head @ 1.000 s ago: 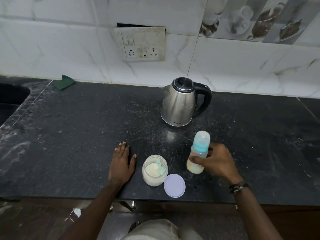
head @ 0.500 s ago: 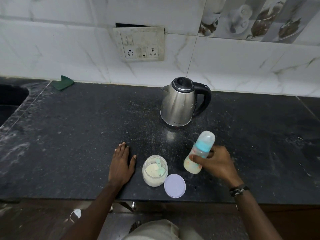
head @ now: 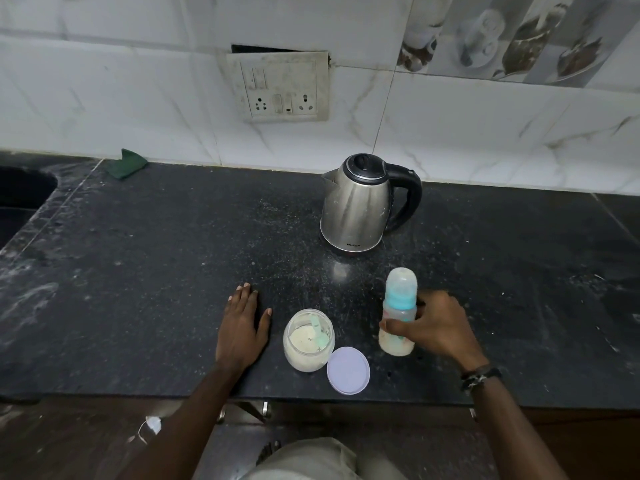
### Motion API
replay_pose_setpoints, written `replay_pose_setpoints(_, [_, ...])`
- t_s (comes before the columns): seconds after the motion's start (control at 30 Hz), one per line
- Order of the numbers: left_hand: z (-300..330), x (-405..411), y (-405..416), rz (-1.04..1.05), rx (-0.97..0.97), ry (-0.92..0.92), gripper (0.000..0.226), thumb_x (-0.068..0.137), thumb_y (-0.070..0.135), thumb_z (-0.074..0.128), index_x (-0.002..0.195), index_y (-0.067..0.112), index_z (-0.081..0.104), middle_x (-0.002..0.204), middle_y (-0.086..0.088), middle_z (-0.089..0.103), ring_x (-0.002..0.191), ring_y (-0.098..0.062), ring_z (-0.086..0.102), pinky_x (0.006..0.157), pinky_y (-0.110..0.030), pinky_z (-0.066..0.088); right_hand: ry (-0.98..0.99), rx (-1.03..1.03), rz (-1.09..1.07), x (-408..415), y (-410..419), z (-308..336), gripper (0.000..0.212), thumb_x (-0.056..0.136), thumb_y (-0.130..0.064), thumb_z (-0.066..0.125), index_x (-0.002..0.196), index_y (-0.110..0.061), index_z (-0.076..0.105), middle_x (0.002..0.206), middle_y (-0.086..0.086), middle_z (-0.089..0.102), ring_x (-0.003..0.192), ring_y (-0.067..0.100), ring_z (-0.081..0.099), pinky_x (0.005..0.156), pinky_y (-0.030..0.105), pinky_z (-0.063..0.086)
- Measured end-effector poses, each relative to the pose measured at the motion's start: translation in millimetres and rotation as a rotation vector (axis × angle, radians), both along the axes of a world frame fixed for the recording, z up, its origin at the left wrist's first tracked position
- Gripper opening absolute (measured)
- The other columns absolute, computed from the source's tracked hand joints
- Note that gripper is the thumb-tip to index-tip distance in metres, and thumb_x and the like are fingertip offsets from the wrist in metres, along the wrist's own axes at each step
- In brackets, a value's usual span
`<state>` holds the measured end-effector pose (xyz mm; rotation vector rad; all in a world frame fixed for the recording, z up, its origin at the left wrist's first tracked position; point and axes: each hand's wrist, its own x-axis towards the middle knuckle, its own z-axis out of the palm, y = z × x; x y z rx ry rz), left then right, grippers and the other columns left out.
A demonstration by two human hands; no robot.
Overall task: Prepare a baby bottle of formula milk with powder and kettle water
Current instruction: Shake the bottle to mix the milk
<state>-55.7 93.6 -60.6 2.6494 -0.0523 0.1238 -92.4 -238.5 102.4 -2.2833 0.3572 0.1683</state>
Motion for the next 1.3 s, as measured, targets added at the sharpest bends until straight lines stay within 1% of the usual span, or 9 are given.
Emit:
replay_pose_setpoints(0.17, [1.2,-0.3,0.1,0.002,0.000,-0.005,0.072,0.098,0.053,0.030,0.144,0.001,0.051,0.158,-0.019,0.040,0.149,-0.032,0.033,0.125,-0.041,0.021,0.000,-0.021,0.051,-0.9,-1.6,-2.4,0.044,0.056,-0.048,0.088,0.091,-0.028,0.071,0.087,-0.009,0.074,0.078,0.006,0.071,0.072,0.033,0.059])
replay_pose_setpoints(0.27, [-0.1,-0.5,0.5,-0.003,-0.003,-0.005,0.072,0.099,0.053,0.031,0.144,0.000,0.051,0.158,-0.019,0.040,0.149,-0.032,0.033,0.125,-0.042,0.021,-0.045,-0.015,0.077,-1.2,0.3,-2.0,0.030,0.064,-0.029,0.089,0.088,-0.023,0.073,0.092,0.000,0.077,0.079,0.009,0.073,0.074,0.032,0.061])
replay_pose_setpoints(0.37, [0.0,-0.1,0.7,-0.001,0.002,0.001,0.071,0.099,0.053,0.031,0.144,0.001,0.050,0.158,-0.019,0.039,0.150,-0.032,0.032,0.125,-0.042,0.021,-0.001,-0.006,0.024,1.8,-0.4,-3.7,0.047,0.055,-0.048,0.087,0.093,-0.025,0.071,0.088,-0.011,0.073,0.078,0.007,0.071,0.070,0.031,0.059])
replay_pose_setpoints(0.67, [1.7,-0.6,0.4,-0.001,-0.006,0.003,0.073,0.098,0.054,0.029,0.144,0.001,0.050,0.159,-0.018,0.039,0.150,-0.031,0.032,0.124,-0.040,0.019,-0.005,0.016,0.019,-1.4,0.2,-0.6,0.038,0.062,-0.038,0.089,0.093,-0.027,0.071,0.094,-0.006,0.076,0.081,0.005,0.072,0.076,0.034,0.061])
replay_pose_setpoints(0.77, [3.1,-1.3,-0.3,0.000,-0.003,0.004,0.074,0.098,0.055,0.029,0.144,0.001,0.050,0.159,-0.018,0.039,0.150,-0.031,0.032,0.124,-0.038,0.018,0.015,-0.040,0.014,0.3,-1.0,-1.8,0.054,0.052,-0.059,0.084,0.093,-0.027,0.072,0.089,-0.010,0.074,0.078,0.005,0.071,0.071,0.033,0.059])
replay_pose_setpoints(0.87, [2.4,-1.1,0.1,0.001,-0.005,0.006,0.075,0.097,0.055,0.028,0.145,0.001,0.050,0.159,-0.017,0.038,0.150,-0.031,0.031,0.124,-0.037,0.017,-0.008,-0.035,0.009,-1.1,-1.1,-1.6,0.041,0.058,-0.048,0.088,0.089,-0.025,0.073,0.089,-0.005,0.077,0.074,0.005,0.072,0.068,0.029,0.059])
replay_pose_setpoints(0.93, [3.4,-0.7,0.0,0.004,-0.005,0.008,0.074,0.098,0.054,0.030,0.145,0.001,0.049,0.160,-0.017,0.037,0.151,-0.031,0.031,0.124,-0.037,0.016,-0.006,-0.050,-0.006,-1.0,0.3,-0.4,0.051,0.052,-0.060,0.083,0.089,-0.027,0.072,0.085,-0.010,0.074,0.074,0.006,0.070,0.067,0.031,0.058])
replay_pose_setpoints(1.23, [4.0,-1.6,-0.4,0.001,-0.009,-0.002,0.071,0.099,0.052,0.033,0.144,0.000,0.050,0.158,-0.019,0.039,0.150,-0.031,0.032,0.124,-0.038,0.017,0.015,0.026,0.001,-0.7,-1.5,0.6,0.034,0.062,-0.037,0.089,0.089,-0.024,0.073,0.090,-0.005,0.076,0.075,0.005,0.072,0.068,0.026,0.058])
replay_pose_setpoints(1.3, [4.5,-1.3,-0.5,0.004,-0.006,-0.001,0.070,0.099,0.050,0.034,0.144,0.000,0.050,0.158,-0.019,0.039,0.150,-0.031,0.032,0.124,-0.039,0.018,0.007,-0.025,0.011,-0.6,-1.0,-0.1,0.042,0.058,-0.048,0.088,0.090,-0.025,0.072,0.088,-0.009,0.074,0.076,0.005,0.071,0.068,0.028,0.058])
